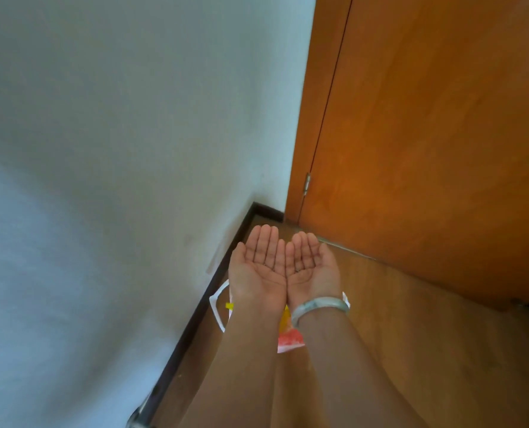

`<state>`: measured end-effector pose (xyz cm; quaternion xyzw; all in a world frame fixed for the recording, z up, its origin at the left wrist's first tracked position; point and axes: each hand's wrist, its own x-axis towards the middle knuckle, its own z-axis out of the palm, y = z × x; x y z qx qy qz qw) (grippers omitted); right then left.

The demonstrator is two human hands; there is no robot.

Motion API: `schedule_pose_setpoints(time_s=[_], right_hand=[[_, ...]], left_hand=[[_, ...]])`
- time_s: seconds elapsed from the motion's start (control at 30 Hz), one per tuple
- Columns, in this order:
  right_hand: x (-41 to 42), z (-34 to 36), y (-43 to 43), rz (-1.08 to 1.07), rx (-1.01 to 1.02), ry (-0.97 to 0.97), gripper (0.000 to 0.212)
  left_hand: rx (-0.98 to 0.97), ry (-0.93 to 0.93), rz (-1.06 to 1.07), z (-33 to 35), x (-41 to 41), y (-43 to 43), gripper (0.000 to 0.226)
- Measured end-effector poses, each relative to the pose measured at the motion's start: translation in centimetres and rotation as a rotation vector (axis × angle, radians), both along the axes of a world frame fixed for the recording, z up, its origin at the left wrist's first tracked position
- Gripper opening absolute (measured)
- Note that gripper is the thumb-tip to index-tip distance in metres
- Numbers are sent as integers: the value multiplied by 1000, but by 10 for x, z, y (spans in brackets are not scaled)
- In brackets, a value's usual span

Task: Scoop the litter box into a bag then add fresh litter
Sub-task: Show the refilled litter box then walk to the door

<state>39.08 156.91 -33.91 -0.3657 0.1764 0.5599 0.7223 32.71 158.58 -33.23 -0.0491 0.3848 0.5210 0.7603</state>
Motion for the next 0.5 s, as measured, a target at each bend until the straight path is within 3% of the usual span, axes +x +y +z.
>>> schedule_pose_setpoints(time_s=[0.3,0.5], right_hand=[[3,-190,33,22,84,-12,24],[17,-251,57,22,152,-73,26]], left_hand=[[54,-28,30,-183,3,32,41],[134,-76,49,-248,20,53,42]])
